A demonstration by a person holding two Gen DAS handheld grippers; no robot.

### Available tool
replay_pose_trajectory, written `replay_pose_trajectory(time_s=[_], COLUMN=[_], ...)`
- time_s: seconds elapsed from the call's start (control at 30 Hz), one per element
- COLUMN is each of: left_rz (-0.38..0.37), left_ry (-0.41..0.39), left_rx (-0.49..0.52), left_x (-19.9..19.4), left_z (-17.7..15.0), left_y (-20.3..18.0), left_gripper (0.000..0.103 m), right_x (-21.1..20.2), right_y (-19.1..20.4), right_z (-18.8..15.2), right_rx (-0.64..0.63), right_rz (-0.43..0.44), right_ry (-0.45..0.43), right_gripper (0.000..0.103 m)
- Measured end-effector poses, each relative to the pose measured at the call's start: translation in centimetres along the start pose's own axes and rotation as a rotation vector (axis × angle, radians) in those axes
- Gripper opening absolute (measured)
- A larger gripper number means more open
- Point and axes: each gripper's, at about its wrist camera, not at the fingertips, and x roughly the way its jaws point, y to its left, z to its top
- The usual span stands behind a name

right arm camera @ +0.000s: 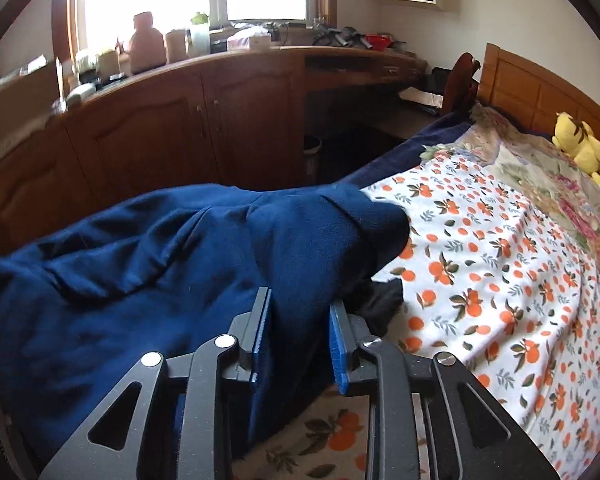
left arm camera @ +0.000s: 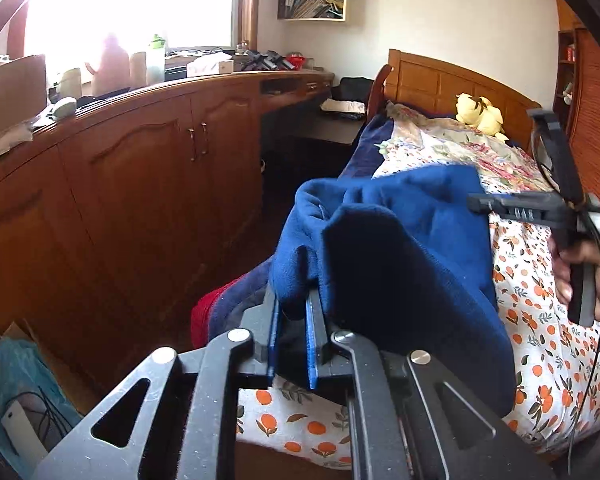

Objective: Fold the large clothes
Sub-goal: 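Grasp the folded jacket with both grippers and lift it off the bed, then lower the folded jacket onto the bed corner and open both grippers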

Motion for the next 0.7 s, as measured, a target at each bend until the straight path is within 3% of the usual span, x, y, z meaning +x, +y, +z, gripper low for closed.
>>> replay_pose_trajectory(time_s=[0.07,0.1,0.13,0.23,0.27,0.3,0.33,0.5,0.7], left_rz=[0.016,0.020,0.022,0.024,0.025,0.018,0.009,0.018,-0.037], left_ry=[-0.022,-0.040,-0.058,-0.070,-0.069,-0.079,-0.097,-0.153,-0.179], left_rx=[-0.005,-0.004,-0.006,-0.009,-0.004,0.002,0.007,0.028,0.080], left_x=[-0.7,-1.4,-1.9,-3.2,-3.6,-4.2,-4.7,-7.8,-10.0], left_z=[0.2,0.1,0.1,-0.1,-0.1,0.0,0.2,0.4,0.8], left_y=[0.2,0.3,0.4,0.7,0.7,0.5,0.3,-1.9,-6.5], left_gripper=[0.015,0.029,0.037,0.043,0.057,0.080,0.088,0.102,0.102], right_x=[-0.8,-1.4,-1.7,-4.5,-5.5,-6.2,-6.9,-10.0,-14.2], right_y=[-0.1,-0.2,0.0,1.3,1.4,1.5,1.4,0.3,-1.5], right_z=[-0.6,-0.8,-0.6,-2.2,-2.8,-3.6,-4.4,-6.6,-9.4], right_rx=[-0.026,-0.035,-0.043,-0.068,-0.064,-0.056,-0.048,-0.031,-0.037], right_rz=[0.008,0.009,0.013,0.018,0.032,0.047,0.059,0.116,0.140], right_ry=[-0.004,-0.015,-0.025,-0.065,-0.074,-0.080,-0.086,-0.123,-0.162], right_gripper=[0.045,0.049,0.050,0.051,0.051,0.051,0.053,0.065,0.078])
